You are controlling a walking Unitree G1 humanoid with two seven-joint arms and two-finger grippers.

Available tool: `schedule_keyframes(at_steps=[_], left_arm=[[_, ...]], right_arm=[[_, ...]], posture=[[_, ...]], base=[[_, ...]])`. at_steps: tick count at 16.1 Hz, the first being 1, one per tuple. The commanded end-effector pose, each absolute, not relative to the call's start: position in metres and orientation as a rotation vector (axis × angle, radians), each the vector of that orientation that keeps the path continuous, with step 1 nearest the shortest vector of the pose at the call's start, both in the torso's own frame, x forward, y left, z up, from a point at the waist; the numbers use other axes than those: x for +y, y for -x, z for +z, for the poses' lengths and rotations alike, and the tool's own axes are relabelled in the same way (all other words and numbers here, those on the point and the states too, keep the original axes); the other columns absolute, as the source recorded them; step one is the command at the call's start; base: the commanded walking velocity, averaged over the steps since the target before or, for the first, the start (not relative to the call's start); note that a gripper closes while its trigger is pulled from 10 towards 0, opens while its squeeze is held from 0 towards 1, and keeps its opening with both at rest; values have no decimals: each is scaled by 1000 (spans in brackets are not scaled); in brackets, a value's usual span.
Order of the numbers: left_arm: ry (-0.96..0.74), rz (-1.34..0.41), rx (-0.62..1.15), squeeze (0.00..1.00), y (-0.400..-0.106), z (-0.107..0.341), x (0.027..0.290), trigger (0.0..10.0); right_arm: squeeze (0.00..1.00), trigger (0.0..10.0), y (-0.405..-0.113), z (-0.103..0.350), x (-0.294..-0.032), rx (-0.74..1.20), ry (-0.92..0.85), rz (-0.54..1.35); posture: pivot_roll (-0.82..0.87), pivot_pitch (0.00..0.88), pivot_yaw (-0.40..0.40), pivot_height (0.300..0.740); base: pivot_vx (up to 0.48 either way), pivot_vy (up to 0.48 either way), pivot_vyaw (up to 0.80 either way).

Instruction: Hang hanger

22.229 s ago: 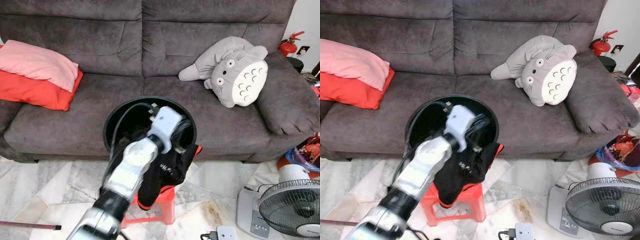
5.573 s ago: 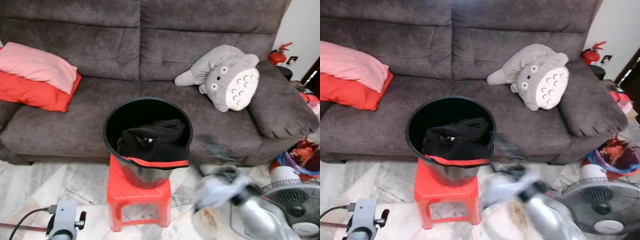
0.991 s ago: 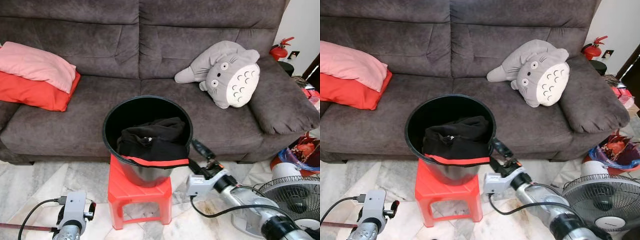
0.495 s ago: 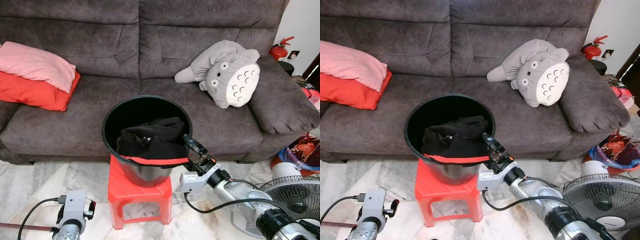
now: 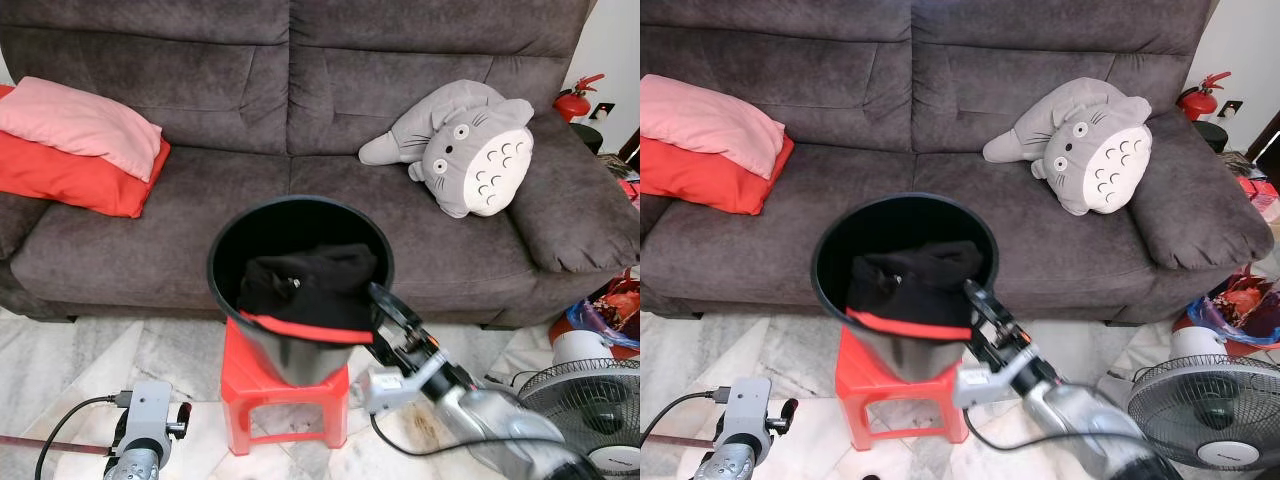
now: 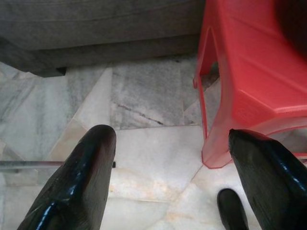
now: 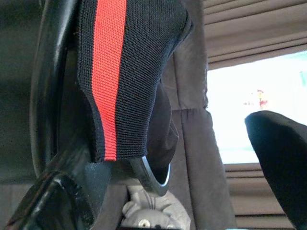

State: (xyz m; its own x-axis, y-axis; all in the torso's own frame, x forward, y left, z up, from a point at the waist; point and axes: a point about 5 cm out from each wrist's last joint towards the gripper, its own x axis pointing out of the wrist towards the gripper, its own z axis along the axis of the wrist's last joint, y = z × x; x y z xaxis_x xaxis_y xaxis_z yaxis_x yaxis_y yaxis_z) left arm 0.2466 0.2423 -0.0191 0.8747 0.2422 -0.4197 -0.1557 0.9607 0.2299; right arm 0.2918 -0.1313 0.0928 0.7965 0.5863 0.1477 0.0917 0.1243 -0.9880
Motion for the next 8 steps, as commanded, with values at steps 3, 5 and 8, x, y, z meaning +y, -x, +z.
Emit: schedule_keyframes(at_steps=[3, 5, 8], left_arm=[[-187, 189, 485, 0, -241, -25, 238, 10000], [-187, 186, 487, 0, -241, -25, 238, 10000], [-187, 185, 489, 0, -241, -25, 238, 10000]], right_arm=[[0, 10000, -287, 100, -141, -532, 1364, 282], [0, 10000, -285, 95, -144, -485, 1355, 275], [0, 10000, -283, 103, -143, -505, 1357, 218]], posture=[[-66, 178, 0, 740], [-64, 179, 0, 740], [-63, 178, -1, 740]], base=[[0, 0, 0], [0, 0, 0], [0, 0, 0]])
